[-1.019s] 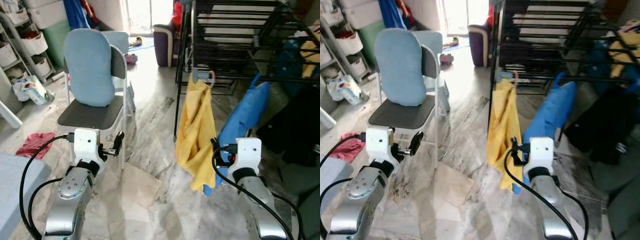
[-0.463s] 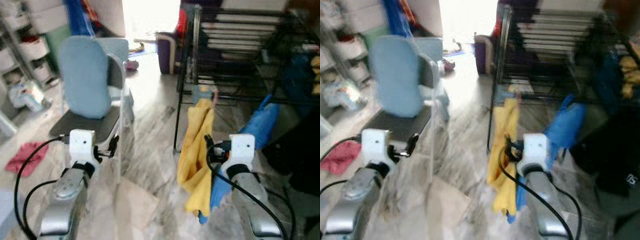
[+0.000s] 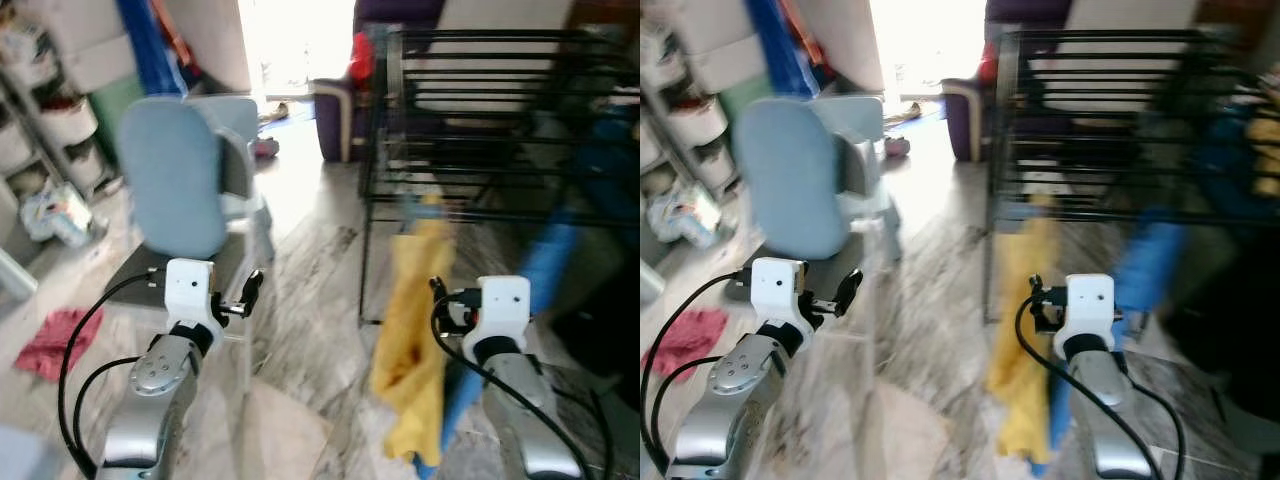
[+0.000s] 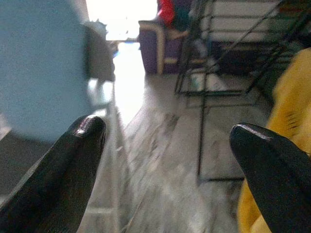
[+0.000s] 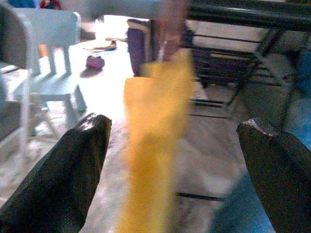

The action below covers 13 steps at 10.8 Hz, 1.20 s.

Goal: Hang hanger

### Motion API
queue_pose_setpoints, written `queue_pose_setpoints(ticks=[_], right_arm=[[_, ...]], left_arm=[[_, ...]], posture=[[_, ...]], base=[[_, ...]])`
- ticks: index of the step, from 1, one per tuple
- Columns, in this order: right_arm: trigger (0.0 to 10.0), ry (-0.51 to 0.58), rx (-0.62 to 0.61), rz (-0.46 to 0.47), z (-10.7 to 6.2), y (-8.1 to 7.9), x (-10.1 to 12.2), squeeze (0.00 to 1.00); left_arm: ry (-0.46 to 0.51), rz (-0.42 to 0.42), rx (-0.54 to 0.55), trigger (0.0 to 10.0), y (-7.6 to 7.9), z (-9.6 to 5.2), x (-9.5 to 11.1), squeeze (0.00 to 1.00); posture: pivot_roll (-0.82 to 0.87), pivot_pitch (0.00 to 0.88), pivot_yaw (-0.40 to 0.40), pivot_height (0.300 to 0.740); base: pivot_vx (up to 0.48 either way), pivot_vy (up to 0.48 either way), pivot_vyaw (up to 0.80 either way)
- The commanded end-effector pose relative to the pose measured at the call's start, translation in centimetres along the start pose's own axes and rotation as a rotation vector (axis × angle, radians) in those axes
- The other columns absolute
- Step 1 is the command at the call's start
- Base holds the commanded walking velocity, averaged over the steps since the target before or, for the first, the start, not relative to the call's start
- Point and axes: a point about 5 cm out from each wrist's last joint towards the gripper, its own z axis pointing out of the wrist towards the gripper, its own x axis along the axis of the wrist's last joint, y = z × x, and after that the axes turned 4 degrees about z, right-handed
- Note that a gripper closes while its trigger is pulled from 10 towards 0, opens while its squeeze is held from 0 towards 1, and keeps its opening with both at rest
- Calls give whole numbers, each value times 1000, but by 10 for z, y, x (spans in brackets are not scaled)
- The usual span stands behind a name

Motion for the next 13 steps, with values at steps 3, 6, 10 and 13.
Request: queue_pose_setpoints(ticks=[3,6,10,13], right_arm=[[10000,-6,-3,-16,0,-1,0,0],[10000,-8,-32,-35,1,2,0,0],[10000,-12,-50,-44,2,2,-1,0],[10000,-16,-57,-49,4,2,-1,0]], left_arm=[[8,52,-52,10000,6,0,4,0],[8,87,-107,10000,16,0,4,0],[49,45,-126,10000,24,-1,9,0],[72,34,-131,10000,27,-2,11,0]], posture=[[-90,0,27,740],[-92,0,26,740],[-90,0,23,740],[-90,0,13,740]], base=[[116,404,0],[112,0,0],[0,0,-238],[0,0,-671]])
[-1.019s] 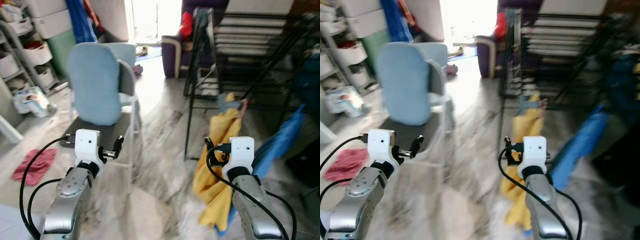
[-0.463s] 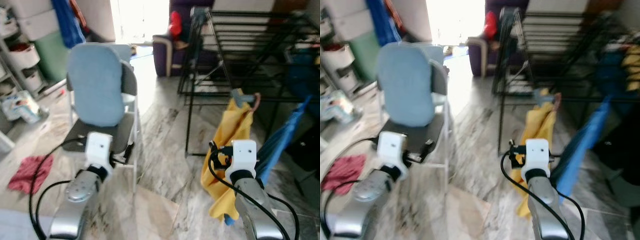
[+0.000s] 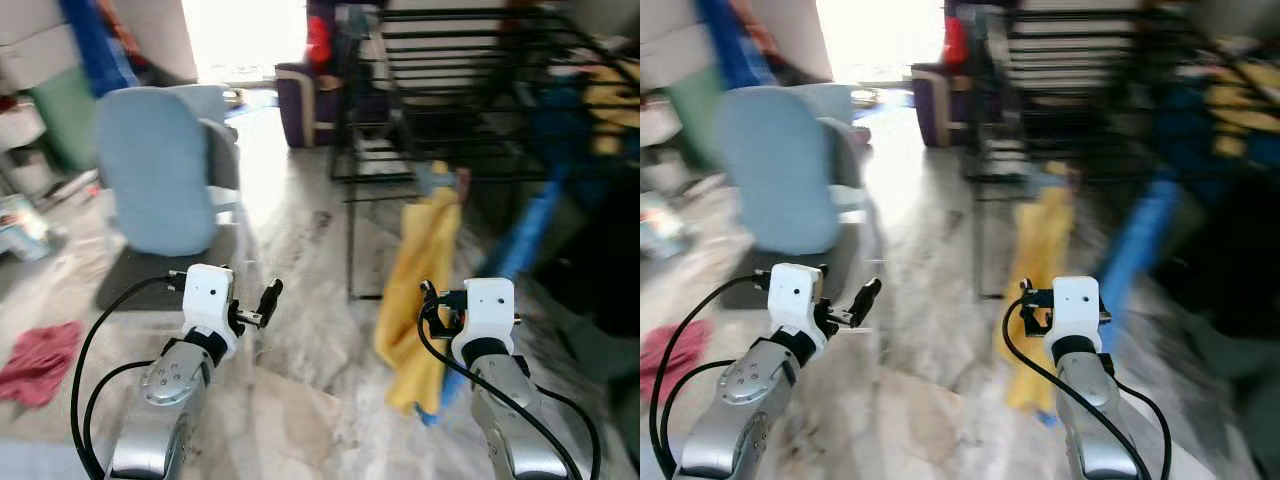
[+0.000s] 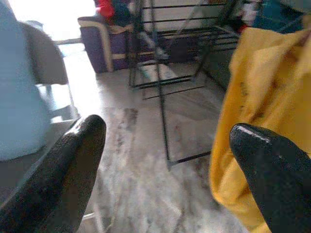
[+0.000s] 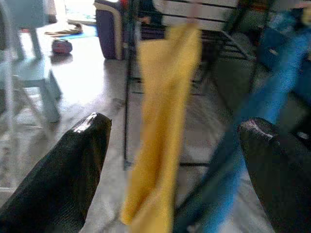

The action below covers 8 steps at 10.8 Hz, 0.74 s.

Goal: Hang hanger

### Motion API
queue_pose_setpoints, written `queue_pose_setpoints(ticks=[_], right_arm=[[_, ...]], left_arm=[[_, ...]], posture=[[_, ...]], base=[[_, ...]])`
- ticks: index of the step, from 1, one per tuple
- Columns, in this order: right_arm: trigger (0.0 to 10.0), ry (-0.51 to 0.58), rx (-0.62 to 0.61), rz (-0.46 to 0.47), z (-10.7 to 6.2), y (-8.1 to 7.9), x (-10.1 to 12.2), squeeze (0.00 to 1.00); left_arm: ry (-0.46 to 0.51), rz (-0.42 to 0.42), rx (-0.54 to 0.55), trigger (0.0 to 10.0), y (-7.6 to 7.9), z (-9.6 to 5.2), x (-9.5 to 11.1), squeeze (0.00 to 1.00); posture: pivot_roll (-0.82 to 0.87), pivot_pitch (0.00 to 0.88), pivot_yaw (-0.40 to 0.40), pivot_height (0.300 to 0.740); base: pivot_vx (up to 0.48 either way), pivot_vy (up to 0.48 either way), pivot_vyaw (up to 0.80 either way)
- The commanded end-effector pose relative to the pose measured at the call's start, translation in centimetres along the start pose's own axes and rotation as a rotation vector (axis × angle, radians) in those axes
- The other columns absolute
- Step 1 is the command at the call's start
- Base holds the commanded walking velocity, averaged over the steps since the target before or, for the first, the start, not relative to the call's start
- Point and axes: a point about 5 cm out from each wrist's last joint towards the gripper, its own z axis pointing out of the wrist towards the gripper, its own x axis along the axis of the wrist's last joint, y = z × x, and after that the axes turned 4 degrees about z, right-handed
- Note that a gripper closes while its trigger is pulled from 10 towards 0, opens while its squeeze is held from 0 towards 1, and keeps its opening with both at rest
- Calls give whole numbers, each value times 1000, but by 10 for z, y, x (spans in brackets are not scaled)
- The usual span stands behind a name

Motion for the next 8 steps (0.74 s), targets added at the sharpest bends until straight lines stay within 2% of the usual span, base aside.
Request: queue_pose_setpoints(ticks=[1,2,5,8], right_arm=[[10000,1,-13,-1,2,1,2,0],[10000,3,-10,0,3,1,2,0],[10000,-2,13,10,4,-2,2,0],[10000,-15,26,16,4,-3,-1,0]], left_arm=[[24,12,-11,10000,1,-1,5,0],[26,11,-16,10000,2,0,5,0],[25,6,-19,10000,3,0,5,0],[19,-1,-20,10000,3,1,3,0]], posture=[[-90,0,12,740],[-90,0,12,740],[-93,0,12,740],[-91,0,11,740]], base=[[240,0,-800],[345,0,-800],[336,0,0],[336,342,0]])
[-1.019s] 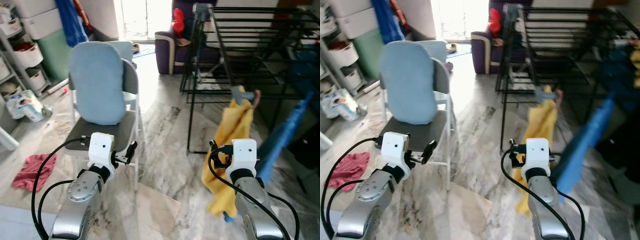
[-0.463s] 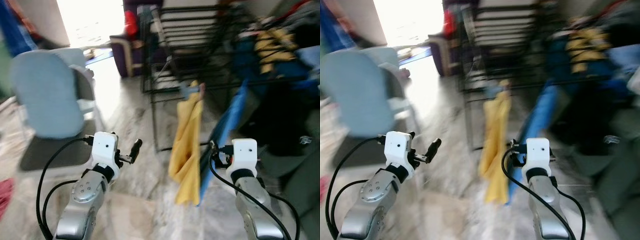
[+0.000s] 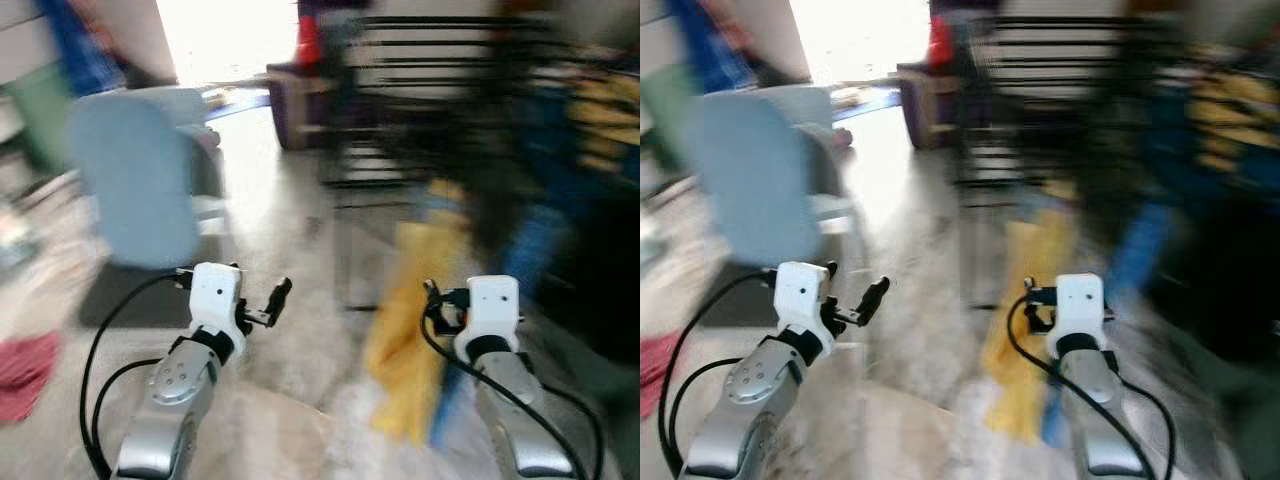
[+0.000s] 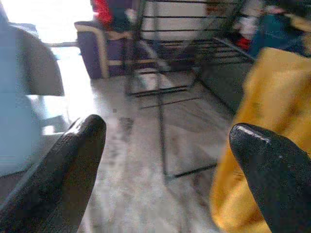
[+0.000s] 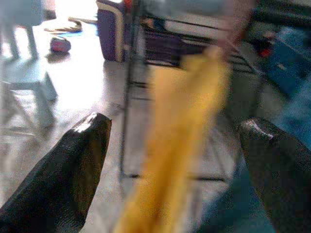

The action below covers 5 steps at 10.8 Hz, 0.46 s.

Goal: Hang hanger

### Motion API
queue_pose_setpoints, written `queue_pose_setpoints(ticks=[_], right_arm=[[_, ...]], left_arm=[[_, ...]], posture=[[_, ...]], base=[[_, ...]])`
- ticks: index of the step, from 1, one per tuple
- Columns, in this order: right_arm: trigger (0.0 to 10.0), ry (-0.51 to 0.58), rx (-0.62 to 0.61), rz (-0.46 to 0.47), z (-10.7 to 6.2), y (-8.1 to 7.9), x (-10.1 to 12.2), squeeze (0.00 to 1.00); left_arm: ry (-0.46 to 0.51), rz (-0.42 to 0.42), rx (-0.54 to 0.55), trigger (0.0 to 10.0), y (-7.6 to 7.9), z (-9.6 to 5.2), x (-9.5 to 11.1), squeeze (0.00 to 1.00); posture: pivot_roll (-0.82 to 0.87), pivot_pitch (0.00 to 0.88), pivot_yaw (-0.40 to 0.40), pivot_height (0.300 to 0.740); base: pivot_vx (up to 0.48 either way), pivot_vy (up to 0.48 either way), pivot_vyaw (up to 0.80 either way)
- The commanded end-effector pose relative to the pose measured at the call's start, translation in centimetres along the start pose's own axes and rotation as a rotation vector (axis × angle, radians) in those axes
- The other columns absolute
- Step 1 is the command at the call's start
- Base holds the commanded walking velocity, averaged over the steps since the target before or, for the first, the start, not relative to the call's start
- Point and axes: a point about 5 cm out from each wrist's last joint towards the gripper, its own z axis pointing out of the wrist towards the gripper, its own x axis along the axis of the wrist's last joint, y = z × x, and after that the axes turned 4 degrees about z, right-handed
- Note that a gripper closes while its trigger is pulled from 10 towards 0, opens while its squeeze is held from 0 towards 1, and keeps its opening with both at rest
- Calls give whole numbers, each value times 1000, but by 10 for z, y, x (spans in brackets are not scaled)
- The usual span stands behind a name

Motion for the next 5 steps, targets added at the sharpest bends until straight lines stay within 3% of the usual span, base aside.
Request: queue_pose_setpoints(ticks=[1,2,5], right_arm=[[10000,-11,12,12,1,-4,-1,0],[10000,-15,10,9,0,-4,-2,0],[10000,-15,0,1,0,-4,-2,0]], left_arm=[[4,11,9,10000,-2,0,3,0],[0,12,7,10000,-2,0,2,0],[-16,25,-33,10000,4,1,1,0]], posture=[[-91,0,11,740],[-92,0,11,740],[-90,0,11,740]], base=[[341,337,0],[262,0,0],[0,0,0]])
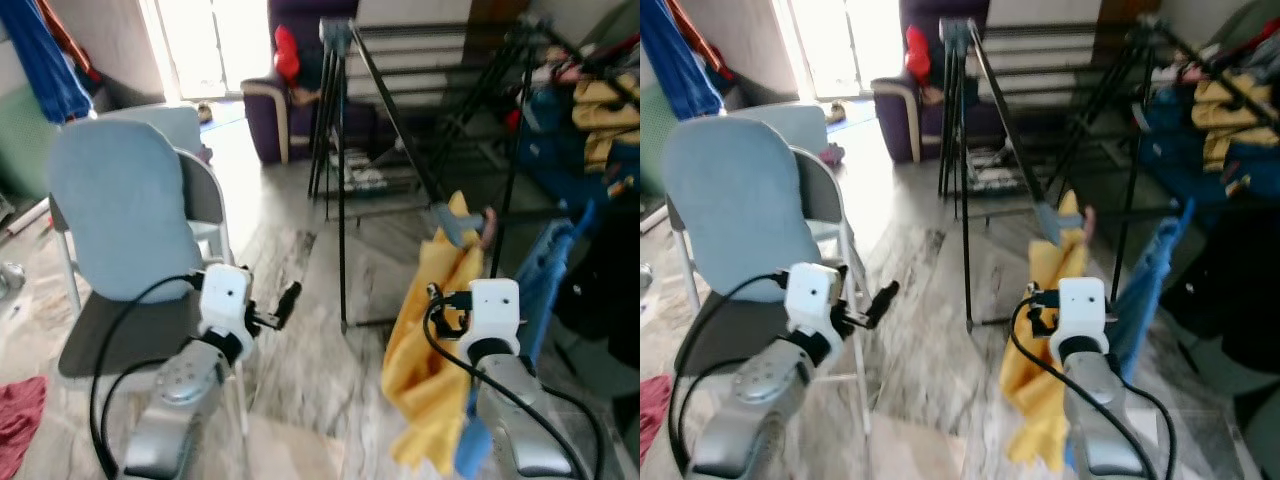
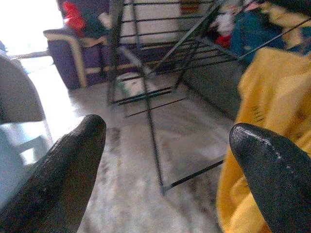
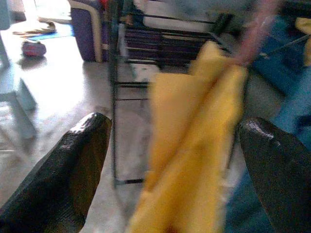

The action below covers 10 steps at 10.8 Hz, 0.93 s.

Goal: Hang hanger

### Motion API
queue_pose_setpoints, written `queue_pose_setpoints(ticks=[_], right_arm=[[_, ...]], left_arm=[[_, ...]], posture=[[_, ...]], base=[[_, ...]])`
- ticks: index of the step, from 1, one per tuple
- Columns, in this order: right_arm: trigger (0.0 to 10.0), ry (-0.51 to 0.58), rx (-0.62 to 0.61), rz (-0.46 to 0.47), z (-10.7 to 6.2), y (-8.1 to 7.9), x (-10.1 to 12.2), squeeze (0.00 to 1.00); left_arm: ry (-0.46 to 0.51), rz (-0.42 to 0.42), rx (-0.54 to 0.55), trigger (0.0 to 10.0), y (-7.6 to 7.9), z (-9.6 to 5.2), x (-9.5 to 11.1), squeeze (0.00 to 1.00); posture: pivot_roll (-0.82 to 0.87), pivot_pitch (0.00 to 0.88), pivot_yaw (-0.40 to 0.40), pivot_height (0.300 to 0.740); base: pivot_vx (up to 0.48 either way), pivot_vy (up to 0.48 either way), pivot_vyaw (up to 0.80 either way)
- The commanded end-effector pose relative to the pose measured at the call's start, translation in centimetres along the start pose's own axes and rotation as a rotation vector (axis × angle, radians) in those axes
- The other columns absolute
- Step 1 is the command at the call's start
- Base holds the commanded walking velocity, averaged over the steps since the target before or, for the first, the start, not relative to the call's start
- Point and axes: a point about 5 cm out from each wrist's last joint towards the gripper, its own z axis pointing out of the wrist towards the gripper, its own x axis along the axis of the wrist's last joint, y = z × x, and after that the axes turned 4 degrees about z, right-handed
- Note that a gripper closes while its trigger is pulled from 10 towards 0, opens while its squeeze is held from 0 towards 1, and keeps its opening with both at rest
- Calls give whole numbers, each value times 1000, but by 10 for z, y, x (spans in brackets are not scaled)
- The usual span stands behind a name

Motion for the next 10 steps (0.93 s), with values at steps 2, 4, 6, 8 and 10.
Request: queue_pose_setpoints(ticks=[2,4,6,8,10], right_arm=[[10000,9,-18,-18,0,1,2,0],[10000,-16,-176,-116,-5,23,-2,0],[10000,-67,-255,-129,-7,40,-9,0],[10000,-105,-256,-124,1,43,-11,0],[10000,-184,-210,-90,14,43,-21,0]], left_arm=[[2,31,-18,10000,3,1,3,0],[15,43,-21,10000,5,2,7,0],[10,43,-20,10000,4,2,7,0],[3,53,-34,10000,6,3,6,0],[-2,79,-48,10000,7,4,7,0]], posture=[[-89,0,14,740],[-88,0,15,740],[-93,0,19,740],[-92,0,21,740],[-86,0,20,740]], base=[[0,0,0],[0,0,0],[0,0,0],[0,0,0],[0,0,0]])
